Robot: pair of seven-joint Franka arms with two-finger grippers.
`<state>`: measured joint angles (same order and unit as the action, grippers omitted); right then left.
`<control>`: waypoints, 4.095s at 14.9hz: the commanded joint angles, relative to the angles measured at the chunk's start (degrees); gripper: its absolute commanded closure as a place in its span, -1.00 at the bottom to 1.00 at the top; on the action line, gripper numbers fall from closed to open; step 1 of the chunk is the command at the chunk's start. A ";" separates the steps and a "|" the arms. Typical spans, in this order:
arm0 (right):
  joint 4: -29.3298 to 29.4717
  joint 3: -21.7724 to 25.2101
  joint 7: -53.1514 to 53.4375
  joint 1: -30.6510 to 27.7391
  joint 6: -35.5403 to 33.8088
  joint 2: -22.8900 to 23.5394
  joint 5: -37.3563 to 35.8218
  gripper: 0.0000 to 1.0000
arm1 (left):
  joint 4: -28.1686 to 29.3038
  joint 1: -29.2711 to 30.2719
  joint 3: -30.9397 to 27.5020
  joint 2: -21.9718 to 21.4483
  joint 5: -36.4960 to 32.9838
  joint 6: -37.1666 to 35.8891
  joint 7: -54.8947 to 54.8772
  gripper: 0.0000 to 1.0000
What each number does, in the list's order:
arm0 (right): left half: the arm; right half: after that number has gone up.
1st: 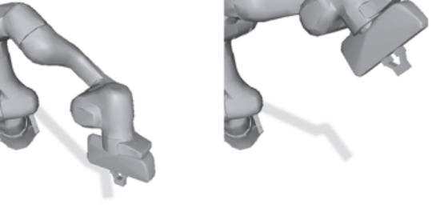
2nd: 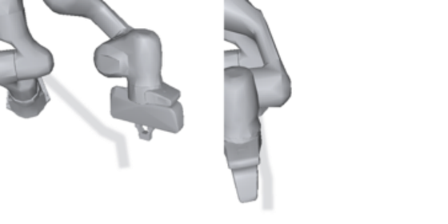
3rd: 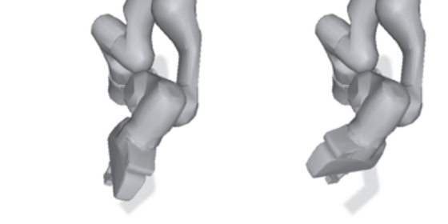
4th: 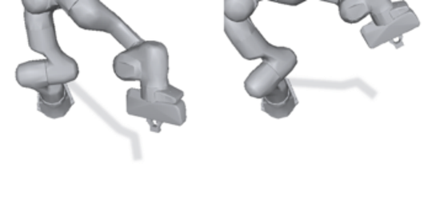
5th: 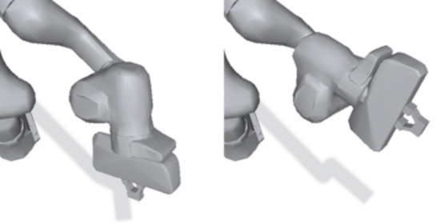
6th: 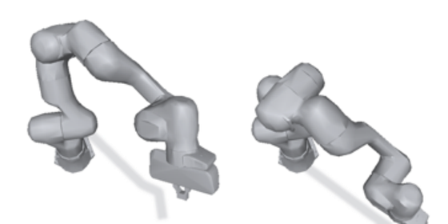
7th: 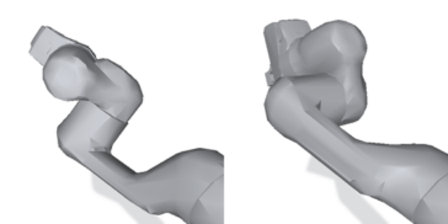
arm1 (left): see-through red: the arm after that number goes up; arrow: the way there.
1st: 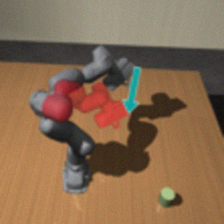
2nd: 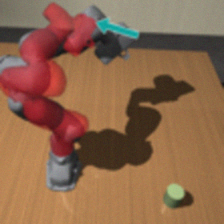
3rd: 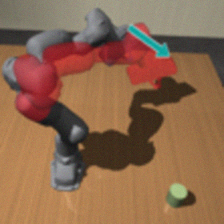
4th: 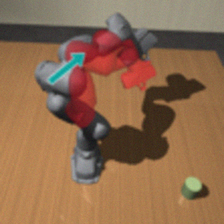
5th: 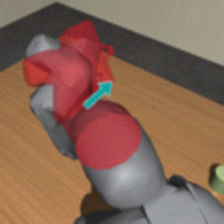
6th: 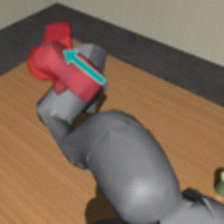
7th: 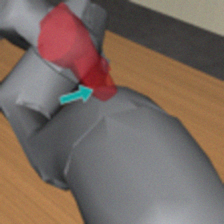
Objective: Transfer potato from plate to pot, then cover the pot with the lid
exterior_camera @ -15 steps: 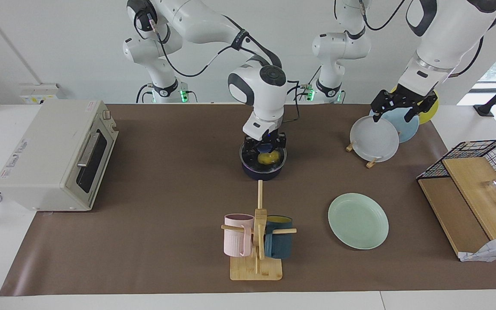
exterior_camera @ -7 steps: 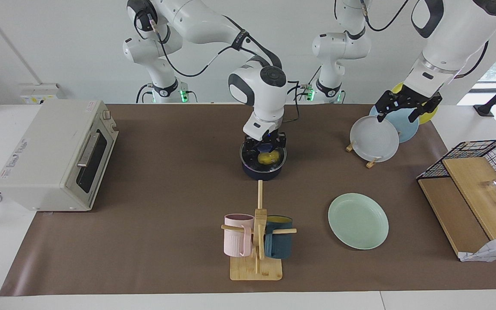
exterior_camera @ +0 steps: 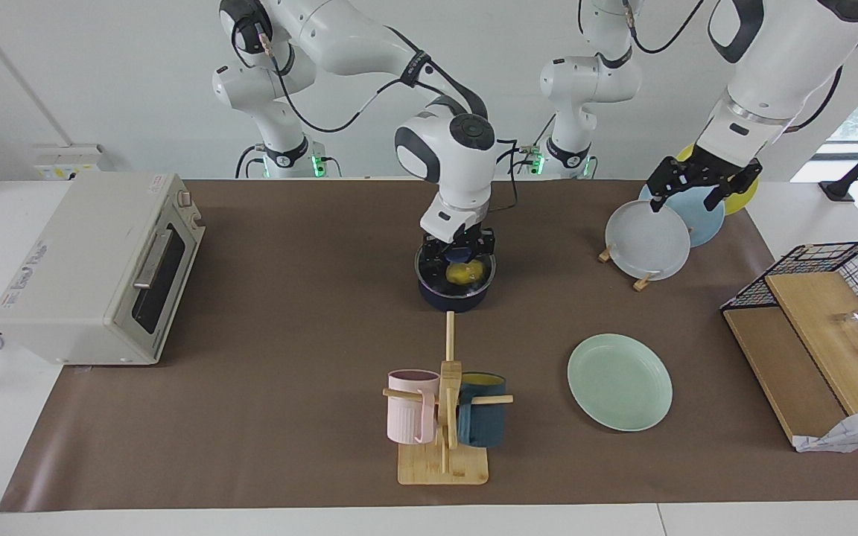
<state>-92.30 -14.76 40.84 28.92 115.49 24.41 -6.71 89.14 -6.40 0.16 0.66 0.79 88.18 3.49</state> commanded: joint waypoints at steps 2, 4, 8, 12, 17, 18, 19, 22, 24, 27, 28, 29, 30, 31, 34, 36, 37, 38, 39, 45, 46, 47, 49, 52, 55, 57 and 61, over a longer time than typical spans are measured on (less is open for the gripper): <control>-2.18 -0.53 1.08 -0.27 0.53 -1.74 2.04 0.23 | -0.46 -0.10 0.02 -0.13 -0.26 0.42 0.91 -1.00; -2.18 -0.53 1.43 -0.18 0.79 -1.74 2.05 0.23 | -0.46 -0.27 0.02 -0.22 -0.26 0.50 0.82 -1.00; -2.88 -0.53 1.61 -0.09 1.93 -1.83 2.13 0.22 | -0.29 -0.19 0.02 -0.31 -0.26 0.42 0.91 -1.00; -3.58 -0.53 1.35 -0.01 2.46 -1.83 1.96 0.21 | -0.20 -0.36 0.02 -0.40 -0.26 0.42 1.08 -1.00; -5.33 -0.53 1.35 -0.01 5.18 -2.26 1.61 0.20 | -0.20 -0.54 0.02 -0.49 -0.26 0.24 1.00 -1.00; -6.30 -0.53 1.52 0.08 6.49 -2.44 1.61 0.18 | -0.20 -0.54 0.02 -0.49 -0.26 0.07 1.00 -1.00; -7.35 -0.44 1.44 0.08 7.72 -2.88 1.69 0.15 | -0.11 -0.54 0.02 -0.66 -0.26 0.07 1.00 -1.00; -7.72 -0.44 1.44 0.08 7.82 -2.97 1.34 -0.12 | -0.11 -0.54 0.02 -0.75 -0.26 0.33 1.08 -1.00; -7.80 -0.44 1.35 -0.01 7.82 -2.97 1.26 -0.17 | -0.11 -0.54 0.02 -0.84 -0.26 0.33 1.00 -1.00; -7.72 -0.44 0.74 -0.09 7.21 -2.97 1.08 -0.05 | -0.11 -0.63 0.02 -0.84 -0.26 0.33 1.00 -1.00; -7.80 -0.44 0.38 -0.09 7.12 -3.06 0.99 0.09 | -0.11 -0.63 0.02 -0.84 -0.26 0.33 1.00 -1.00; -7.72 -0.44 0.12 -0.01 7.03 -2.97 0.91 0.13 | -0.11 -0.63 0.02 -0.84 -0.26 0.33 1.00 -1.00; -7.72 -0.44 0.12 -0.01 7.03 -2.79 0.82 0.13 | -0.11 -0.63 0.02 -0.84 -0.26 0.33 1.00 -1.00; -7.72 -0.44 0.03 -0.01 7.03 -2.79 0.82 0.13 | -0.11 -0.63 0.02 -0.84 -0.26 0.33 1.00 -1.00; -7.80 -0.44 -0.06 -0.01 6.94 -2.79 -0.67 0.13 | -0.11 0.07 -0.07 -0.84 -0.26 -0.02 0.82 -1.00; -7.72 -0.44 -0.06 -0.01 6.85 -2.79 -0.85 0.13 | 0.59 0.25 -0.42 -1.45 -0.35 -0.46 0.73 -1.00; -7.72 -0.44 -0.06 -0.01 6.68 -2.79 -1.11 0.13 | 0.68 0.25 -0.42 -1.54 -0.35 -0.55 0.82 -1.00; -7.72 -0.44 -0.06 -0.01 6.59 -2.79 -1.38 0.13 | 0.68 0.17 -0.42 -1.45 -0.35 -0.46 0.73 -1.00; -7.72 -0.44 -0.06 -0.01 6.59 -2.79 -1.55 0.13 | 0.68 0.16 -0.42 -1.45 -0.35 -0.20 0.73 -1.00; -7.72 -0.44 -0.50 0.17 5.89 -2.62 -3.23 0.13 | 0.68 0.16 -0.42 -1.54 -0.35 -0.55 0.82 -1.00; -7.72 -0.44 -0.50 0.08 5.89 -2.62 -3.23 0.13 | 0.68 0.16 -0.42 -1.45 -0.35 -0.46 0.82 -1.00; -7.72 -0.44 -0.50 0.08 5.97 -2.62 -3.14 0.13 | 0.68 0.16 -0.42 -1.45 -0.35 -0.46 0.82 -1.00; -7.72 -0.44 -0.41 0.00 6.24 -2.53 -3.14 -0.19 | 0.68 0.16 -0.42 -1.45 -0.35 -0.46 0.73 -1.00; -7.19 -0.44 -0.23 -0.01 6.42 -2.36 -3.14 -1.00 | 0.68 0.16 -0.42 -1.45 -0.35 -0.46 0.82 -1.00; -3.95 -0.36 -0.23 -0.96 4.14 -2.53 -3.14 -1.00 | 0.68 0.16 -0.42 -1.54 -0.35 -0.46 0.73 -1.00; -0.96 -0.36 -0.41 -1.67 1.16 -3.23 -2.96 -1.00 | 0.68 0.16 -0.42 -1.54 -0.35 -0.46 0.82 -1.00; 3.35 -0.53 -0.76 -5.00 -4.04 -6.39 -2.17 -1.00 | 0.68 0.16 -0.42 -1.54 -0.35 -0.46 0.82 -1.00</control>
<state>-90.54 -14.59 40.88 26.16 113.82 19.91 -8.70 89.14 -6.34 -0.28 0.15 0.79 88.08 3.60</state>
